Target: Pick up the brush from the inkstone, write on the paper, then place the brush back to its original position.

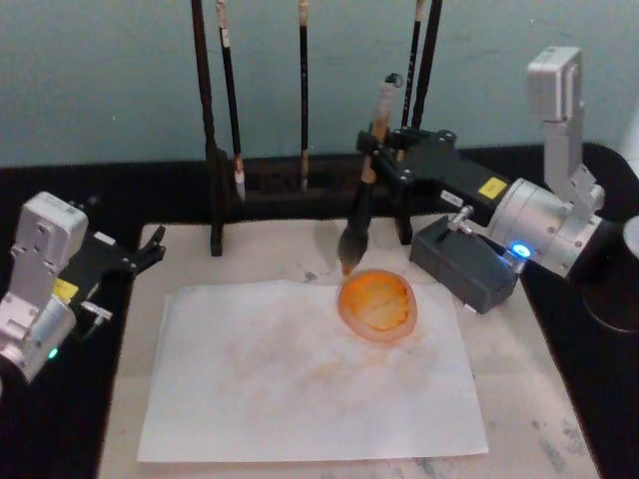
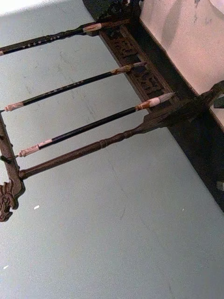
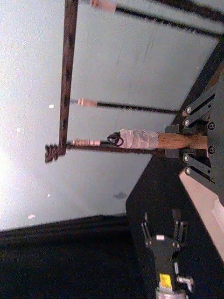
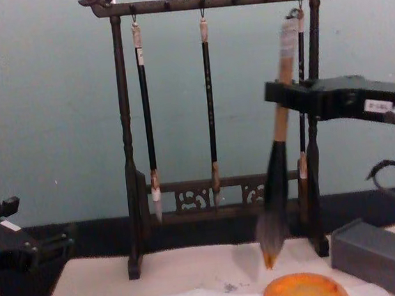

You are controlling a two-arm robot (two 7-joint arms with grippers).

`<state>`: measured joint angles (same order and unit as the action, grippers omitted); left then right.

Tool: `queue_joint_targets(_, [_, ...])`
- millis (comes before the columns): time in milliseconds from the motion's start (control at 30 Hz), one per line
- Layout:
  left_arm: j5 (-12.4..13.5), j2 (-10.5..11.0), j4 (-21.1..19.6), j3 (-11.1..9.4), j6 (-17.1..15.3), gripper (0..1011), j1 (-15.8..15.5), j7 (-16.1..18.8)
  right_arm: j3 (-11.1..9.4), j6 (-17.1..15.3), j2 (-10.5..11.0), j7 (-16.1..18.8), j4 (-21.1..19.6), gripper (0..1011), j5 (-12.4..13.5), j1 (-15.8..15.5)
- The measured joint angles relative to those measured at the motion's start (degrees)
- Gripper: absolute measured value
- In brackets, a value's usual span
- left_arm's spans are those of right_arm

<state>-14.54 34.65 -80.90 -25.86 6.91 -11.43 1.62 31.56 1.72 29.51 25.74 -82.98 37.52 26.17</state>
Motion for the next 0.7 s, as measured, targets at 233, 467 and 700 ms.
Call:
queue_joint_targets(233, [0.0, 0.0, 0.0, 0.0, 0.0, 1009, 0.0, 0.0, 1.0, 0.3, -1.6, 2.2, -0.3, 176, -1.6, 0.8])
queue_joint_targets(467, [0.0, 0.0, 0.0, 0.0, 0.0, 1010, 0.0, 0.0, 2.0, 0.4, -3.2, 4.3, 0.2, 176, -3.1, 1.3])
queue_joint_targets(700, [0.0, 0.0, 0.0, 0.0, 0.0, 1010, 0.0, 0.0, 2.8, 0.5, -5.4, 6.3, 1.8, 176, -4.6, 2.2])
